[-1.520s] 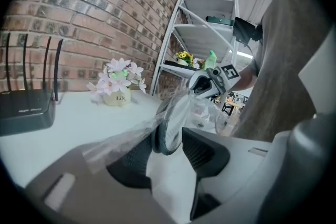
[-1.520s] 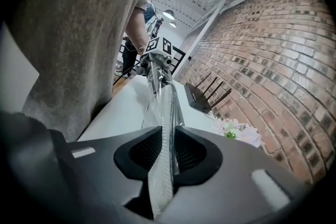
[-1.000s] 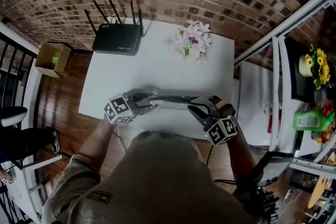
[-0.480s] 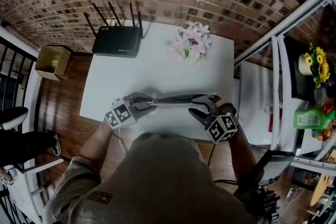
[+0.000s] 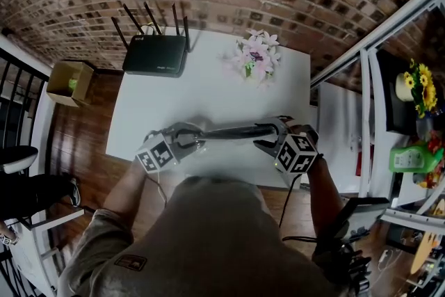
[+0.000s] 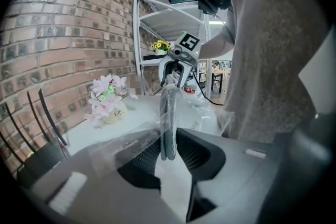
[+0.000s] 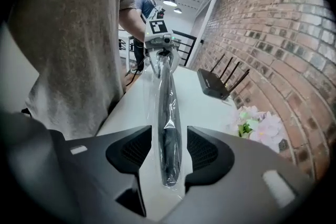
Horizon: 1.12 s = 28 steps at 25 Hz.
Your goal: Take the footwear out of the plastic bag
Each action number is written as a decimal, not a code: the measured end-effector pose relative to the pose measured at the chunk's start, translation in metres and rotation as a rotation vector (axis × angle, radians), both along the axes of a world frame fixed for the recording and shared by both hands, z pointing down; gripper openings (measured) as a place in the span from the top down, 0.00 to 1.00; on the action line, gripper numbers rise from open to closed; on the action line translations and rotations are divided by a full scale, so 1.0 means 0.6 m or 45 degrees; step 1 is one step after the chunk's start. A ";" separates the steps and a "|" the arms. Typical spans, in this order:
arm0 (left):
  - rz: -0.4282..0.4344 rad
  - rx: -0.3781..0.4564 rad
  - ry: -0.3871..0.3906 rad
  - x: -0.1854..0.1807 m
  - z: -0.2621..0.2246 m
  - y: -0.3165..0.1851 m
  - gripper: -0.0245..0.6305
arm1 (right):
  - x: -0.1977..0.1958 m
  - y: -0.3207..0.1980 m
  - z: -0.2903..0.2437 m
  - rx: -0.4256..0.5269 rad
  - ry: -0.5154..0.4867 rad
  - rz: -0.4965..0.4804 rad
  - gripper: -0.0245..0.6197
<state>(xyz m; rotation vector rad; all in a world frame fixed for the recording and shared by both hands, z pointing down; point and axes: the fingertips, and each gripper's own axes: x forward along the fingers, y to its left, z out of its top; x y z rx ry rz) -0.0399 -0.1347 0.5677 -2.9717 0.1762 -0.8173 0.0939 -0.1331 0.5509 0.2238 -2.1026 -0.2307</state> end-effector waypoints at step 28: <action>0.011 0.062 0.001 -0.029 -0.029 -0.007 0.81 | 0.052 -0.017 0.017 -0.097 0.232 -0.018 0.94</action>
